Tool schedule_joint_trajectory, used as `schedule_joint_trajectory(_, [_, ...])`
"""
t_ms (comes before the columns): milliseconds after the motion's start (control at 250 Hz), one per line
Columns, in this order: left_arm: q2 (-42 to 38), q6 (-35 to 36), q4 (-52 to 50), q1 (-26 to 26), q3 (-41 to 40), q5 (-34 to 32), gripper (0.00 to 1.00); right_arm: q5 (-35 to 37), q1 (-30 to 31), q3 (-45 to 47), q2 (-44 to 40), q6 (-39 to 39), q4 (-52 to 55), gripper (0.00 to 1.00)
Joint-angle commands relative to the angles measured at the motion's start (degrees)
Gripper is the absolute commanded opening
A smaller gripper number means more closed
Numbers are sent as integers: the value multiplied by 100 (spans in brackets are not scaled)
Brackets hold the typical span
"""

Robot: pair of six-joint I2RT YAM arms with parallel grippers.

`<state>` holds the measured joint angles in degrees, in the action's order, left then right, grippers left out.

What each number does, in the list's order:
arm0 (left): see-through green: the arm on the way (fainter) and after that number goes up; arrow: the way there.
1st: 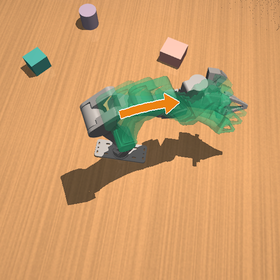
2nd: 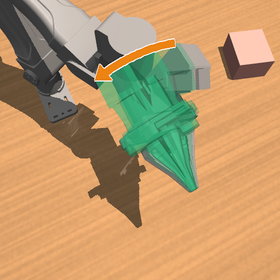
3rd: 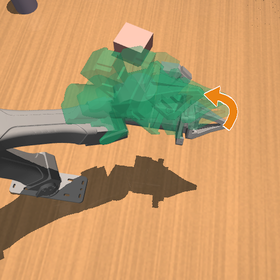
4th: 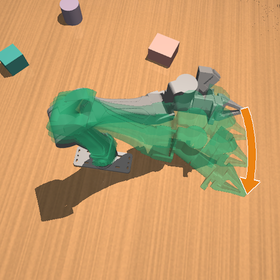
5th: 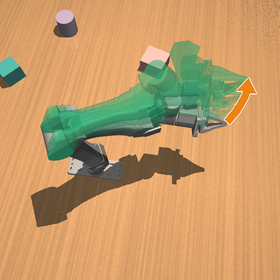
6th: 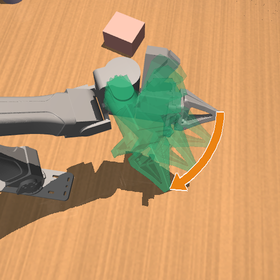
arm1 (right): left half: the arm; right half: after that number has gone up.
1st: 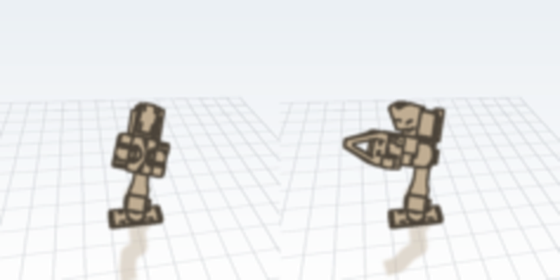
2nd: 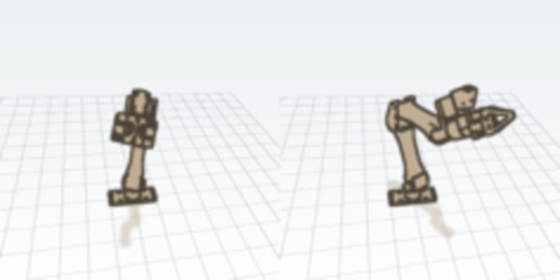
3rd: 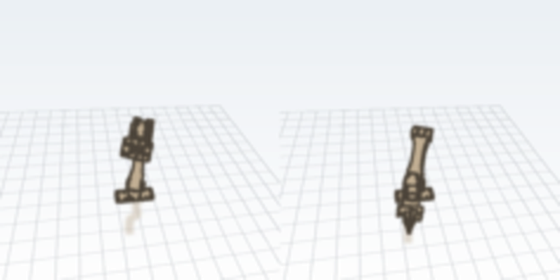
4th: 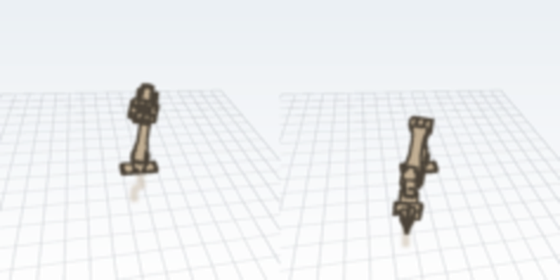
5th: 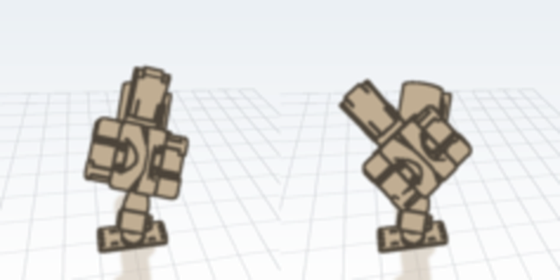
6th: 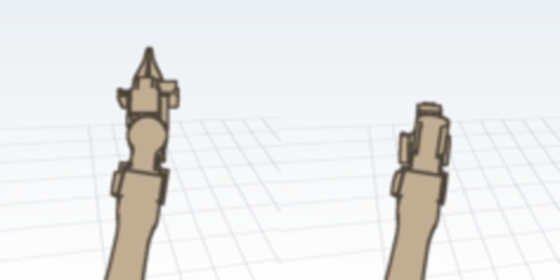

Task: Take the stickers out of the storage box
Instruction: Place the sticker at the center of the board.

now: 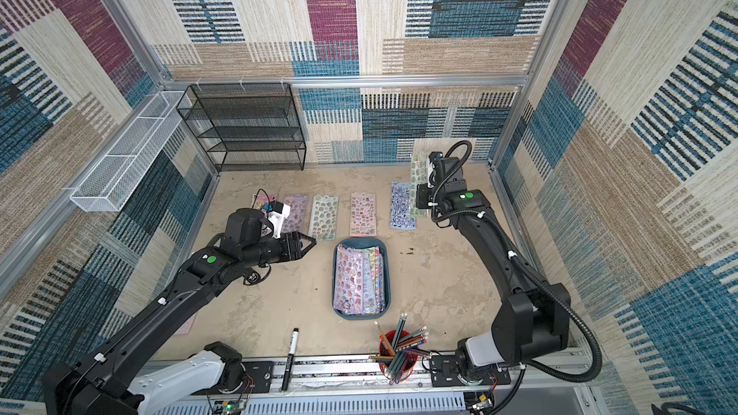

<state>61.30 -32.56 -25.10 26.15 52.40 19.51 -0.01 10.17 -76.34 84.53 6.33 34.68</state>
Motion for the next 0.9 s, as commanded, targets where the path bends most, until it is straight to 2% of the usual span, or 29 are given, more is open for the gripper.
schedule_joint_trajectory(0, [74, 285, -36, 4, 71, 80, 58, -62, -299, -147, 336, -127, 118, 0])
schedule_joint_trajectory(104, [195, 336, -119, 4, 169, 53, 58, -327, -550, -263, 715, -84, 114, 0])
schedule_joint_trajectory(300, [418, 364, -213, 4, 312, 159, 57, -262, -648, -451, 1227, -114, 127, 0])
schedule_joint_trajectory(376, [401, 355, -246, 4, 306, 132, 57, 55, -641, -635, 1471, -144, 224, 0])
schedule_joint_trajectory(484, [341, 364, -310, 0, 279, 12, 57, 984, -642, -1013, 1926, -208, 481, 0])
schedule_joint_trajectory(552, [335, 373, -359, 4, 286, -42, 57, 1224, -641, -1246, 2201, -237, 591, 0])
schedule_joint_trajectory(692, [430, 437, -527, 3, 432, -65, 57, 1018, -644, -1507, 2599, -237, 507, 0])
schedule_joint_trajectory(896, [488, 425, -594, 4, 548, -140, 56, 789, -640, -2527, 3322, -344, 840, 0])
